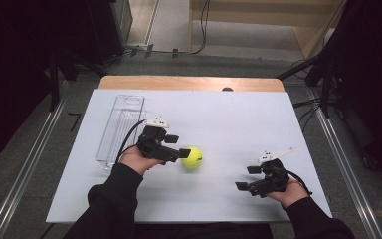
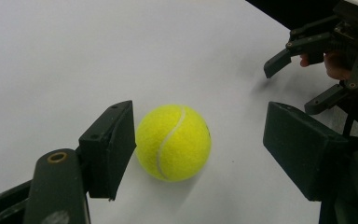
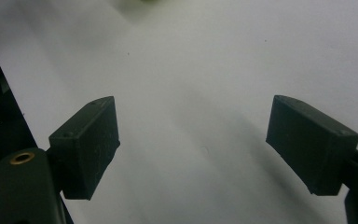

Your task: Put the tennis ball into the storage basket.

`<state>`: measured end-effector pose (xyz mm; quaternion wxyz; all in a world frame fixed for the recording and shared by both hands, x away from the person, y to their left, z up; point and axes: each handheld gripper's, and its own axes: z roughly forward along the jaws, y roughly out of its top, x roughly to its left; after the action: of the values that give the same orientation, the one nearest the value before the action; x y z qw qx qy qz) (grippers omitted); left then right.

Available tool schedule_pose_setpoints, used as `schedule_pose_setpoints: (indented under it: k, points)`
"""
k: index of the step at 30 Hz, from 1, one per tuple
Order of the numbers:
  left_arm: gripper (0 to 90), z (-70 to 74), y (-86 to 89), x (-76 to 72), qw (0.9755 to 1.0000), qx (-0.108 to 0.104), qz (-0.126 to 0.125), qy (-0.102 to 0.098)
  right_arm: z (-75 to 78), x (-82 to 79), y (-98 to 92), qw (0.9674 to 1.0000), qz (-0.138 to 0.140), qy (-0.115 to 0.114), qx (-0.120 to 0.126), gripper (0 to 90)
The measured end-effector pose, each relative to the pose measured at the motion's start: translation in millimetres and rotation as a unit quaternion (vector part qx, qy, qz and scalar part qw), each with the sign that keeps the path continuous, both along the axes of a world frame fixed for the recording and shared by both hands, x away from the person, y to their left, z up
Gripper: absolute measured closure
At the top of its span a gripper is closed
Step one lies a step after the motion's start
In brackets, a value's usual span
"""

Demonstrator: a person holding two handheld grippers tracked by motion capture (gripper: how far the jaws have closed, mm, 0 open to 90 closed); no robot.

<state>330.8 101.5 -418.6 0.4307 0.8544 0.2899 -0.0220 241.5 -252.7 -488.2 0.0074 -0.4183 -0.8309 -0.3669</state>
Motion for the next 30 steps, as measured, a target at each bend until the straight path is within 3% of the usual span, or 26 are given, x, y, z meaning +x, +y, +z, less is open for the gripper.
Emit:
schedule_pose_setpoints:
  k: [18,19,20,21,22,30]
  points:
    - [22.5,-7.6,-20.0,9.3,1.0000,0.005,-0.008,0.004,-0.2,-0.6,-0.9,1.0000,0.000,-0.001,0.000,14.9]
    - [21.1,-8.5,-21.4,9.9,0.9999,0.005,-0.009,0.005,-0.1,-0.7,-1.0,1.0000,0.000,-0.001,0.000,14.9]
    - [13.6,-9.6,-23.2,10.6,0.9999,0.005,-0.009,0.008,0.3,-1.4,-1.1,1.0000,-0.003,0.001,-0.001,14.9]
    - [13.6,-10.3,-24.4,11.5,0.9999,0.006,-0.008,0.012,0.3,-1.4,-1.1,1.0000,-0.003,0.001,-0.001,14.9]
    - [0.0,-11.4,-26.0,12.7,0.9998,0.006,-0.007,0.019,-0.1,-1.6,-0.6,1.0000,-0.001,-0.001,0.000,14.9]
    - [0.0,-13.6,-33.8,16.4,0.9999,0.009,0.006,0.007,-0.4,-3.1,-0.6,1.0000,0.000,-0.001,-0.002,14.9]
